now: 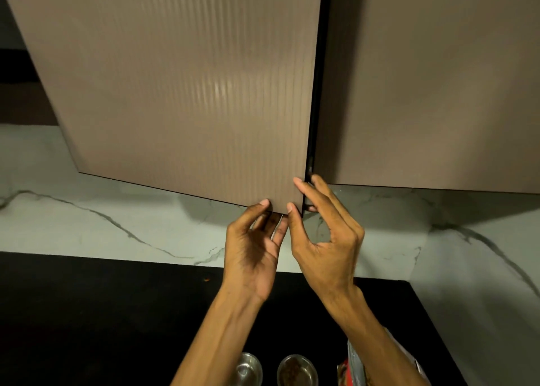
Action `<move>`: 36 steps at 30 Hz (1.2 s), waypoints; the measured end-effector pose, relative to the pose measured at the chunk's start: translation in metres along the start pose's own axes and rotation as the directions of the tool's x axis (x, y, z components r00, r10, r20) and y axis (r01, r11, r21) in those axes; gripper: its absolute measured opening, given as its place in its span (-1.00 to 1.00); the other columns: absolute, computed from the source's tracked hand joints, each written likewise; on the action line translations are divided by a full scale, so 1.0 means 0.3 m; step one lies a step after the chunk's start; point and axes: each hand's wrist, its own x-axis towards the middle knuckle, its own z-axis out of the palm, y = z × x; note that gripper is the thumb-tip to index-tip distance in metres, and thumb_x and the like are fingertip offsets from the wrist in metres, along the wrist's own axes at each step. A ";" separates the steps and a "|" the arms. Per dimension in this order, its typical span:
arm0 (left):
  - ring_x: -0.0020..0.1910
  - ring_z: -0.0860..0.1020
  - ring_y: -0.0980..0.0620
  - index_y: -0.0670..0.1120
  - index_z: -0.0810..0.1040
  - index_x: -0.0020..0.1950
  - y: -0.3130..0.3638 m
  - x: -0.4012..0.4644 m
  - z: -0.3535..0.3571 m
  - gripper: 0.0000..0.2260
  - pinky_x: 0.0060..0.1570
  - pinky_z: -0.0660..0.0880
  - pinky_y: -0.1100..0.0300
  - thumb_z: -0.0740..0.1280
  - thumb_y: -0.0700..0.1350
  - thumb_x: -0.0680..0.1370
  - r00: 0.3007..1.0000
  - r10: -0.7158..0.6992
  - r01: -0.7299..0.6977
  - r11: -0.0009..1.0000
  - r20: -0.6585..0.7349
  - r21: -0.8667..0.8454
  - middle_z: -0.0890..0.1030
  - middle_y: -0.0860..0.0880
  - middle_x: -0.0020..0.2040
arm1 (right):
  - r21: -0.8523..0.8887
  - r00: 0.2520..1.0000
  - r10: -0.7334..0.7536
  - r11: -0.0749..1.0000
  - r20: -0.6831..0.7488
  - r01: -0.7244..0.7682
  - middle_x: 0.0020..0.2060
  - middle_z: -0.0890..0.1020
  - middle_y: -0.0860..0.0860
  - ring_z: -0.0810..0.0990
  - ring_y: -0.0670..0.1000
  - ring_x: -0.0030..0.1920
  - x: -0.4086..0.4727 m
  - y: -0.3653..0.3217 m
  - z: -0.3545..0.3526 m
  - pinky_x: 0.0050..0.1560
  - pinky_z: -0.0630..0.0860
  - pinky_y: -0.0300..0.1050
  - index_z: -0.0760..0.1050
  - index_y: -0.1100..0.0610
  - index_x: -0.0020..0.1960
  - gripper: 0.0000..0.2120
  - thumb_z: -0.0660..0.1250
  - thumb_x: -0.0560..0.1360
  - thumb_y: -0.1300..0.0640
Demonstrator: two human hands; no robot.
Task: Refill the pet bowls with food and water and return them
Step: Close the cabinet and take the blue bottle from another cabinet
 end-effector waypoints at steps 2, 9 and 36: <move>0.23 0.59 -0.18 -0.20 0.67 -0.12 0.019 -0.048 -0.010 -0.92 0.24 0.60 0.03 0.46 -0.30 0.41 1.000 -0.013 0.012 1.000 0.006 0.015 0.65 -0.18 0.03 | -0.007 1.000 -0.002 1.000 -0.004 0.002 0.32 0.63 0.16 0.58 -0.08 0.36 -0.022 -0.047 -0.014 0.36 0.53 -0.20 0.62 0.20 0.33 -0.55 0.56 0.46 0.34; -0.04 0.70 -0.08 -0.21 0.67 -0.17 0.084 -0.237 -0.038 -0.95 0.01 0.68 0.12 0.42 -0.32 0.46 0.999 -0.027 0.026 0.999 0.018 0.046 0.68 -0.14 -0.12 | 0.007 1.000 -0.017 1.000 -0.007 0.017 0.31 0.64 0.16 0.61 -0.03 0.35 -0.107 -0.216 -0.055 0.31 0.59 -0.10 0.63 0.21 0.31 -0.60 0.55 0.48 0.31; -0.04 0.65 -0.03 -0.26 0.62 0.06 0.357 -0.692 -0.236 -0.77 0.13 0.58 0.13 0.50 -0.29 0.43 0.982 0.176 -0.181 0.981 -0.071 -0.067 0.64 -0.16 -0.05 | 0.381 0.972 -0.233 0.900 0.008 0.213 0.22 0.68 0.20 0.68 -0.17 0.16 -0.277 -0.727 0.024 0.12 0.65 -0.17 0.67 0.13 0.18 -0.72 0.54 0.48 0.26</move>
